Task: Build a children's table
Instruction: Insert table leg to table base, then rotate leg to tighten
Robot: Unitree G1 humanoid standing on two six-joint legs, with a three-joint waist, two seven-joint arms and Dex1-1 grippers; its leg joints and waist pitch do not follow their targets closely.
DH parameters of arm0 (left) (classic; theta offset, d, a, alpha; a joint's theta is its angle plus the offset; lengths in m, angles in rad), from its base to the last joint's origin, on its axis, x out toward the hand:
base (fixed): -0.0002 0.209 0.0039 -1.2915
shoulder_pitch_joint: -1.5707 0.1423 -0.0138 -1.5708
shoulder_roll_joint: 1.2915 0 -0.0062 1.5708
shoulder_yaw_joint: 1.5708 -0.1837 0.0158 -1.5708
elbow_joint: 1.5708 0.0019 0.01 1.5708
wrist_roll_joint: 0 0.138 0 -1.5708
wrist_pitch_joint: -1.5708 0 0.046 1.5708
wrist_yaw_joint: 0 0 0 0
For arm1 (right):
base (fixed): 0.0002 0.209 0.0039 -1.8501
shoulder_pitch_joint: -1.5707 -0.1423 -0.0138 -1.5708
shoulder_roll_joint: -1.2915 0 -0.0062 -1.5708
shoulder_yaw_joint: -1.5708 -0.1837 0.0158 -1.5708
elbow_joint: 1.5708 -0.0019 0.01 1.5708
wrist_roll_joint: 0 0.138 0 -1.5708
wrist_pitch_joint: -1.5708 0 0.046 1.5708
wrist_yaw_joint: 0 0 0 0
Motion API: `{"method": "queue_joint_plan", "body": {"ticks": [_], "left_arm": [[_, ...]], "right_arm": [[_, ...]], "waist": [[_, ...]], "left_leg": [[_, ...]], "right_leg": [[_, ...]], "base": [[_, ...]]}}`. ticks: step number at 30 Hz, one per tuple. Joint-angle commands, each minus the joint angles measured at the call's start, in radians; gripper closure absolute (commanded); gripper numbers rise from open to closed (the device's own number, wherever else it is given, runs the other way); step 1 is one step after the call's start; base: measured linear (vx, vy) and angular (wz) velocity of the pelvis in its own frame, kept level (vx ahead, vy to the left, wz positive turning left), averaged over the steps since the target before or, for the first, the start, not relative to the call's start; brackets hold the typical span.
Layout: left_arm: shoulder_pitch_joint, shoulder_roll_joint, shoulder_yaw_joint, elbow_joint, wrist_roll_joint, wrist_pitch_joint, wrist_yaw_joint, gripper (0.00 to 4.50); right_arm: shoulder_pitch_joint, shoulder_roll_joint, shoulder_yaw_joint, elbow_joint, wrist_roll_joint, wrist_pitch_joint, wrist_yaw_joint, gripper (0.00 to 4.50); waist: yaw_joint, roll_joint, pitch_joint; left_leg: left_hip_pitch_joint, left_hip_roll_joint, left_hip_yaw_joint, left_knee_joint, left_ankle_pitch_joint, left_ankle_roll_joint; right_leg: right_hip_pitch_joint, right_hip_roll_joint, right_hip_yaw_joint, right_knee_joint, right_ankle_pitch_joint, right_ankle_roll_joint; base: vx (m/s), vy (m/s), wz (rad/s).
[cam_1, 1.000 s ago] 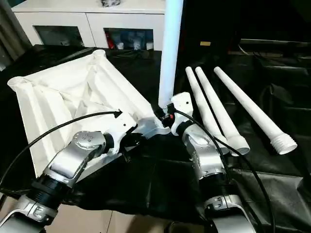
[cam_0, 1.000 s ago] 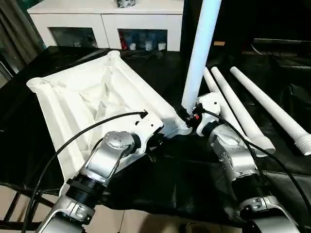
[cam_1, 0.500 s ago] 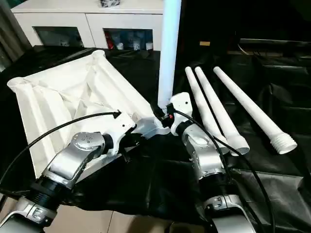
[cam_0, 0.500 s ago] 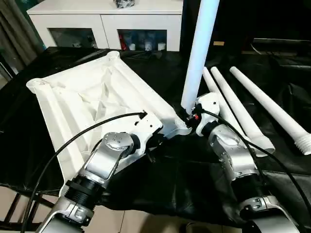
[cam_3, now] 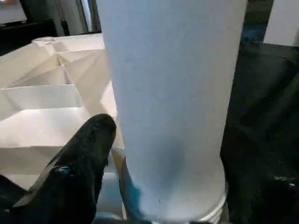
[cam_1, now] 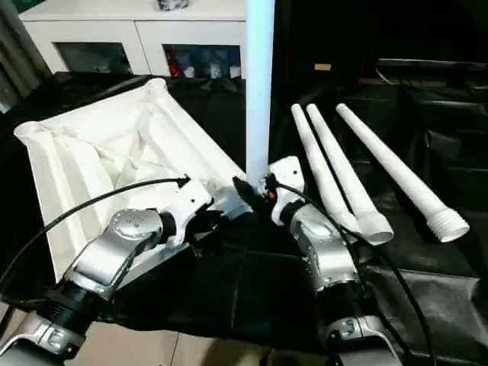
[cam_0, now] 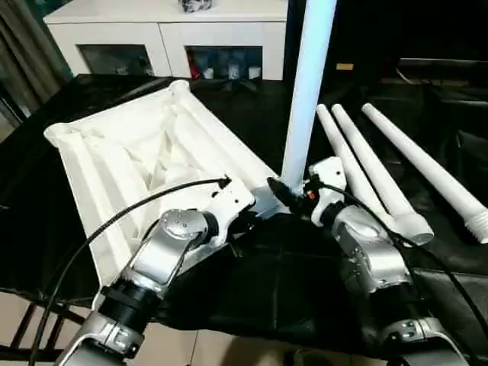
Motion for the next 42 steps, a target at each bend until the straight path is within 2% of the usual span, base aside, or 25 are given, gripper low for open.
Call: {"method": "queue_joint_plan", "body": {"ticks": [1, 5, 6, 7, 9, 11, 15, 23, 24, 25, 27, 31, 35, 36, 38, 39, 42], "left_arm": [[0.019, 0.014, -0.019, -0.030, -0.017, -0.083, -0.047, 4.50], [0.030, 0.036, -0.037, -0.043, -0.025, -0.129, -0.099, 4.50], [0.036, 0.051, -0.045, -0.049, -0.032, -0.158, -0.134, 4.50], [0.038, 0.062, -0.049, -0.052, -0.036, -0.173, -0.157, 4.50], [0.040, 0.084, -0.055, -0.057, -0.042, -0.198, -0.197, 4.50], [0.040, 0.103, -0.054, -0.058, -0.049, -0.224, -0.231, 4.50], [0.037, 0.156, -0.050, -0.039, -0.069, -0.289, -0.328, 4.50], [0.017, 0.204, -0.039, 0.014, -0.103, -0.366, -0.447, 4.50], [0.017, 0.205, -0.039, 0.015, -0.104, -0.368, -0.449, 4.50], [0.010, 0.213, -0.038, 0.029, -0.116, -0.385, -0.484, 4.50], [0.005, 0.222, -0.041, 0.036, -0.122, -0.395, -0.512, 4.50], [-0.003, 0.235, -0.055, 0.060, -0.115, -0.423, -0.549, 4.50], [-0.009, 0.232, -0.056, 0.077, -0.114, -0.434, -0.556, 4.50], [-0.011, 0.231, -0.055, 0.081, -0.114, -0.437, -0.558, 4.50], [-0.014, 0.225, -0.054, 0.089, -0.112, -0.443, -0.558, 4.50], [-0.014, 0.224, -0.054, 0.091, -0.111, -0.444, -0.558, 4.50], [-0.019, 0.217, -0.053, 0.107, -0.107, -0.457, -0.560, 4.50]], "right_arm": [[0.031, -0.015, 0.025, -0.046, 0.001, 0.005, 0.045, 0.63], [0.062, -0.052, 0.027, -0.098, 0.004, -0.001, 0.087, 0.63], [0.081, -0.079, 0.031, -0.132, 0.012, 0.003, 0.123, 0.63], [0.094, -0.099, 0.034, -0.154, 0.017, 0.005, 0.151, 0.63], [0.120, -0.140, 0.041, -0.199, 0.030, 0.014, 0.203, 0.63], [0.142, -0.174, 0.046, -0.239, 0.047, 0.022, 0.252, 0.63], [0.203, -0.270, 0.076, -0.341, 0.082, 0.041, 0.398, 0.63], [0.252, -0.379, 0.120, -0.412, 0.099, 0.068, 0.546, 0.63], [0.252, -0.380, 0.121, -0.412, 0.098, 0.068, 0.548, 0.63], [0.248, -0.394, 0.132, -0.406, 0.091, 0.064, 0.567, 0.63], [0.240, -0.400, 0.142, -0.396, 0.082, 0.059, 0.577, 0.63], [0.225, -0.397, 0.156, -0.385, 0.076, 0.058, 0.592, 0.63], [0.217, -0.393, 0.164, -0.383, 0.078, 0.061, 0.595, 0.63], [0.216, -0.391, 0.165, -0.383, 0.080, 0.063, 0.596, 0.79], [0.213, -0.387, 0.170, -0.380, 0.080, 0.063, 0.599, 0.79], [0.212, -0.386, 0.171, -0.379, 0.079, 0.062, 0.601, 1.07], [0.208, -0.384, 0.177, -0.371, 0.079, 0.060, 0.602, 1.25]], "waist": [[0.007, -0.014, -0.058], [0.012, -0.012, -0.057], [0.015, -0.008, -0.056], [0.016, -0.010, -0.056], [0.027, -0.009, -0.056], [0.027, -0.009, -0.056], [0.035, -0.008, -0.055], [0.037, -0.009, -0.058], [0.038, -0.006, -0.058], [0.039, -0.009, -0.059], [0.042, -0.007, -0.060], [0.051, -0.003, -0.065], [0.057, -0.003, -0.067], [0.057, -0.003, -0.067], [0.057, -0.005, -0.067], [0.058, -0.005, -0.066], [0.058, -0.007, -0.065]], "left_leg": [[-0.016, 0.028, -0.005, -0.063, -0.034, 0.136], [-0.015, 0.029, -0.004, -0.063, -0.032, 0.146], [-0.013, 0.031, -0.004, -0.064, -0.035, 0.145], [-0.013, 0.032, -0.004, -0.064, -0.037, 0.147], [-0.012, 0.034, -0.003, -0.062, -0.024, 0.156], [-0.014, 0.034, -0.002, -0.063, -0.023, 0.156], [-0.014, 0.037, -0.004, -0.062, -0.019, 0.161], [-0.015, 0.039, -0.004, -0.059, -0.003, 0.166], [-0.015, 0.039, -0.005, -0.059, -0.006, 0.165], [-0.014, 0.039, -0.004, -0.058, -0.008, 0.161], [-0.013, 0.040, -0.003, -0.058, -0.010, 0.154], [-0.010, 0.042, -0.003, -0.053, 0.019, 0.158], [-0.011, 0.043, -0.003, -0.051, 0.015, 0.153], [-0.011, 0.043, -0.003, -0.051, 0.013, 0.152], [-0.013, 0.042, -0.002, -0.051, 0.001, 0.145], [-0.013, 0.042, -0.002, -0.052, -0.008, 0.137], [-0.014, 0.040, -0.002, -0.052, -0.018, 0.125]], "right_leg": [[0.080, -0.061, 0.031, -0.063, -0.127, -0.271], [0.077, -0.061, 0.028, -0.065, -0.131, -0.271], [0.076, -0.063, 0.027, -0.065, -0.143, -0.267], [0.076, -0.063, 0.027, -0.065, -0.146, -0.263], [0.075, -0.064, 0.027, -0.063, -0.136, -0.256], [0.075, -0.065, 0.025, -0.062, -0.137, -0.262], [0.076, -0.065, 0.022, -0.061, -0.134, -0.250], [0.076, -0.066, 0.020, -0.056, -0.114, -0.257], [0.076, -0.066, 0.019, -0.056, -0.120, -0.257], [0.076, -0.066, 0.019, -0.056, -0.123, -0.257], [0.076, -0.067, 0.020, -0.054, -0.122, -0.258], [0.074, -0.065, 0.019, -0.046, -0.073, -0.269], [0.076, -0.066, 0.019, -0.041, -0.047, -0.279], [0.077, -0.067, 0.019, -0.041, -0.047, -0.279], [0.078, -0.067, 0.019, -0.042, -0.057, -0.278], [0.078, -0.067, 0.019, -0.044, -0.076, -0.273], [0.079, -0.067, 0.020, -0.046, -0.102, -0.263]], "base": [[0.000, 0.000, 0.00], [0.000, 0.000, 0.00], [0.000, 0.000, 0.00], [0.000, 0.000, 0.00], [0.000, 0.000, 0.00], [0.000, 0.000, 0.00], [0.000, 0.000, 0.00], [0.000, 0.000, 0.00], [0.000, 0.000, 0.00], [0.000, 0.000, 0.00], [0.000, 0.000, 0.00], [0.000, 0.000, 0.00], [0.000, 0.000, 0.00], [0.000, 0.000, 0.00], [0.000, 0.000, 0.00], [0.000, 0.000, 0.00], [0.000, 0.000, 0.00]]}}
